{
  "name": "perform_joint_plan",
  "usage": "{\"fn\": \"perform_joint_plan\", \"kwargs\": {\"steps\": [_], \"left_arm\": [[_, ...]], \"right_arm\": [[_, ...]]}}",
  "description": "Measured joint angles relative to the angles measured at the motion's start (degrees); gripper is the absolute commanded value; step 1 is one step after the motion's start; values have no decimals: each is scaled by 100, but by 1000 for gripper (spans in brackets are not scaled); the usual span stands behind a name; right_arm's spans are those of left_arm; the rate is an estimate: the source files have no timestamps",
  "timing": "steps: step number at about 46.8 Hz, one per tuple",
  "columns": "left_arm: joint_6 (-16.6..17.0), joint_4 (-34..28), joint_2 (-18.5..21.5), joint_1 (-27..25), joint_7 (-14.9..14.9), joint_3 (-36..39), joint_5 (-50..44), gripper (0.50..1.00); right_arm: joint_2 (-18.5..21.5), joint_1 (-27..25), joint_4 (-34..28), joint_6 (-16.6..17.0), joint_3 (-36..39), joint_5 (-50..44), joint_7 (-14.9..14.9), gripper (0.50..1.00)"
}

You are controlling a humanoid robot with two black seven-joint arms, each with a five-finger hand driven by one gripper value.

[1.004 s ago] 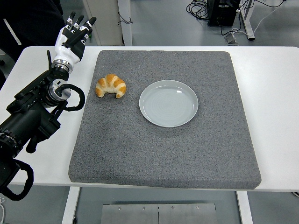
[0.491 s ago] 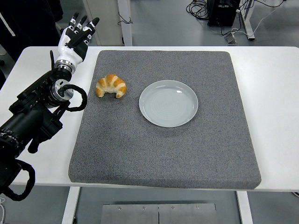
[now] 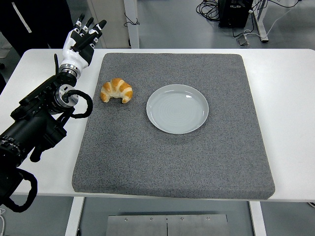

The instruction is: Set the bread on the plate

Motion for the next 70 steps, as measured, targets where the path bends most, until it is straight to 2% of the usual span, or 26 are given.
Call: {"fn": "perform_joint_plan", "kwargs": {"steps": [11, 19, 25, 32, 40, 52, 58, 65, 70], "left_arm": [[-162, -48, 107, -25, 61, 207, 12, 971], [-156, -257, 511, -73, 113, 613, 20, 969], [-147, -285, 567, -86, 150, 769, 71, 969], [-164, -319, 658, -99, 393, 789, 171, 969], [-90, -941, 1161, -93, 463, 1159, 235, 968], [123, -1533, 1917, -497, 476, 2164, 273, 968], [167, -1544, 2170, -697, 456, 2657, 511, 968], [166, -1544, 2254, -729, 472, 2720, 958, 968], [162, -1571, 2262, -731, 618, 2732, 1583, 968]], "right_arm": [[0, 1, 0, 0, 2, 0, 0, 1000], [0, 1, 0, 0, 1, 0, 0, 1000], [0, 1, 0, 0, 1, 0, 0, 1000], [0, 1, 0, 0, -1, 0, 0, 1000], [0, 0, 0, 1, 0, 0, 1, 1000], [0, 2, 0, 3, 1, 0, 0, 1000], [0, 2, 0, 2, 1, 0, 0, 1000], [0, 1, 0, 2, 1, 0, 0, 1000], [0, 0, 0, 2, 1, 0, 0, 1000]]}}
